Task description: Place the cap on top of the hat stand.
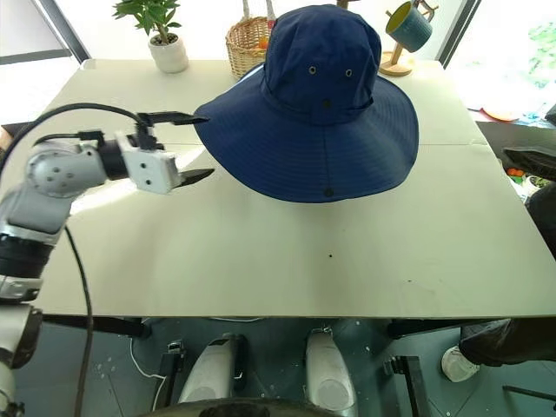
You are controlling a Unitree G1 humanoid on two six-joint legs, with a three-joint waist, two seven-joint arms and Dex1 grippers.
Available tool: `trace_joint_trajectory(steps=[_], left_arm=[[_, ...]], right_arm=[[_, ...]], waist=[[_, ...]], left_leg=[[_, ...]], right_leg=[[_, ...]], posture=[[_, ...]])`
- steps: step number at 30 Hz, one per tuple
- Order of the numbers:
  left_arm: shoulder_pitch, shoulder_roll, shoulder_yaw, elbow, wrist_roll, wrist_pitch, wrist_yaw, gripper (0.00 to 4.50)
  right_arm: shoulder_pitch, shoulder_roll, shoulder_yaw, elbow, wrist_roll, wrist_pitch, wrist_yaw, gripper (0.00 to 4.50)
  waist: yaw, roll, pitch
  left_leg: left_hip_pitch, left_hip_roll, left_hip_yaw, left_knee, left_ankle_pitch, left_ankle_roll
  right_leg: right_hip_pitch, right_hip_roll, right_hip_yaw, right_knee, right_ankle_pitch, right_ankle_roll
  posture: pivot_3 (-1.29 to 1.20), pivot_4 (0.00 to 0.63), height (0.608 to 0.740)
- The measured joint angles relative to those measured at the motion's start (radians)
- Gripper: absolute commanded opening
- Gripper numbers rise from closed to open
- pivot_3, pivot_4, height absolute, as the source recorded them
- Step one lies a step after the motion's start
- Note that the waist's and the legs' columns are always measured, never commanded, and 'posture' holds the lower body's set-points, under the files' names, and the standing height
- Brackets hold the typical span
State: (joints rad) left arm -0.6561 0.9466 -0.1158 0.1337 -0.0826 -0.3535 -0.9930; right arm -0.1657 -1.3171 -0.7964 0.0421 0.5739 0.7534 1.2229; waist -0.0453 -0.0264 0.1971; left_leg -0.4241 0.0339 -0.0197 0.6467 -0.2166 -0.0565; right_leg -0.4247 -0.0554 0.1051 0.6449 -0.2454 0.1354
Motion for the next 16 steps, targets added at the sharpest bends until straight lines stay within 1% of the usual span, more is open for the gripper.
trace_joint_trajectory(steps=[2, 4, 7, 10, 13, 16], left_arm=[[0.021, 0.076, 0.049, 0.003, -0.114, 0.139, -0.110, 4.48], [0.008, 0.135, 0.105, 0.024, -0.234, 0.333, -0.211, 4.48], [-0.101, 0.153, 0.151, 0.095, -0.354, 0.593, -0.274, 4.48], [-0.253, 0.153, 0.182, 0.189, -0.432, 0.790, -0.312, 4.48], [-0.364, 0.160, 0.208, 0.259, -0.469, 0.904, -0.363, 4.48], [-0.385, 0.161, 0.208, 0.285, -0.470, 0.937, -0.394, 4.48]], right_arm=[[-0.007, -0.022, 0.006, 0.057, -0.006, -0.001, 0.016, 4.50], [-0.018, -0.034, 0.028, 0.105, -0.012, -0.018, 0.040, 4.50], [-0.048, -0.043, 0.078, 0.136, -0.014, -0.053, 0.072, 4.50], [-0.100, -0.061, 0.130, 0.154, -0.009, -0.074, 0.100, 4.50], [-0.192, -0.079, 0.203, 0.182, -0.004, -0.089, 0.108, 4.50], [-0.241, -0.079, 0.265, 0.207, -0.003, -0.103, 0.111, 4.50]], waist=[[-0.002, 0.000, 0.000], [-0.003, 0.000, 0.000], [0.002, 0.001, 0.001], [-0.001, 0.001, 0.001], [-0.007, 0.003, 0.001], [-0.018, 0.003, 0.001]], left_leg=[[0.000, 0.000, 0.000, 0.000, 0.000, 0.000], [0.001, 0.000, 0.000, 0.000, 0.000, 0.000], [0.000, 0.000, 0.000, 0.001, 0.000, 0.000], [0.000, 0.000, 0.000, 0.001, 0.000, 0.000], [0.001, 0.000, 0.000, 0.000, -0.001, 0.001], [0.001, 0.000, 0.000, -0.001, -0.001, 0.001]], right_leg=[[0.000, 0.000, 0.000, 0.000, -0.001, -0.001], [0.000, 0.000, 0.000, 0.001, -0.001, -0.001], [0.000, 0.000, 0.000, 0.001, -0.002, 0.000], [-0.001, 0.000, 0.000, 0.001, -0.002, 0.001], [-0.001, 0.000, 0.000, 0.002, -0.004, 0.000], [-0.001, 0.000, 0.000, 0.003, -0.005, 0.000]], posture=[[0.00, 0.150, 0.740], [0.00, 0.150, 0.740], [0.00, 0.150, 0.740], [0.00, 0.150, 0.740], [0.00, 0.150, 0.740], [0.00, 0.150, 0.740]])
